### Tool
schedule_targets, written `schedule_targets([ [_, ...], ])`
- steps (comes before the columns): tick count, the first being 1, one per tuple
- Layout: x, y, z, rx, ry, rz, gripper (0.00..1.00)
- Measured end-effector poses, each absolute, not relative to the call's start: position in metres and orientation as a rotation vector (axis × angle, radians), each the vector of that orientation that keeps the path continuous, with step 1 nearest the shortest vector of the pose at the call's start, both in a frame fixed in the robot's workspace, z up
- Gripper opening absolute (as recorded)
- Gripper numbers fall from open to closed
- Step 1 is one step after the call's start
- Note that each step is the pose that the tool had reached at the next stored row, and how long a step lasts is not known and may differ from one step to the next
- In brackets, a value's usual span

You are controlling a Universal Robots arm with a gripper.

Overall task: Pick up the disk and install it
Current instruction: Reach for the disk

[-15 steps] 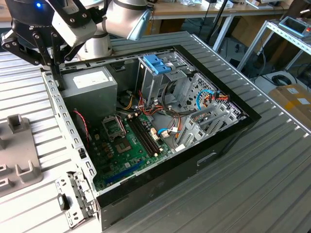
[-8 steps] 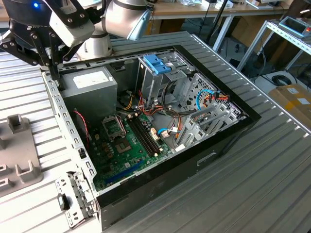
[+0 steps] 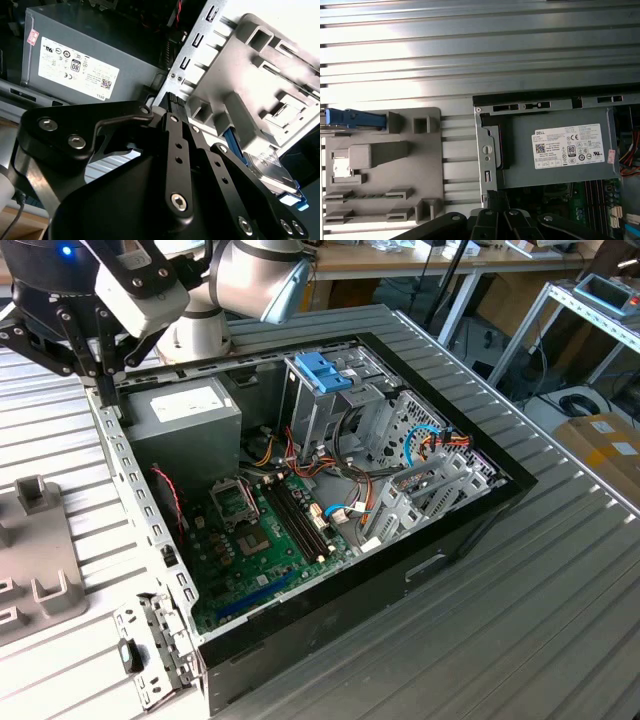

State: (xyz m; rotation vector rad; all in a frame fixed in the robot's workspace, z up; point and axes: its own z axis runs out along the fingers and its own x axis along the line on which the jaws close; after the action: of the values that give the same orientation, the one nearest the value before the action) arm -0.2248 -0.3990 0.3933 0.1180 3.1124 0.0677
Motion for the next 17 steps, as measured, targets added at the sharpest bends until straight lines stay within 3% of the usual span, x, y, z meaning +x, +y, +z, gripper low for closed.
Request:
schedule_targets([
  [17,-0.2335,-0.399,0.3933,0.118,3.112,0.068,0.1],
])
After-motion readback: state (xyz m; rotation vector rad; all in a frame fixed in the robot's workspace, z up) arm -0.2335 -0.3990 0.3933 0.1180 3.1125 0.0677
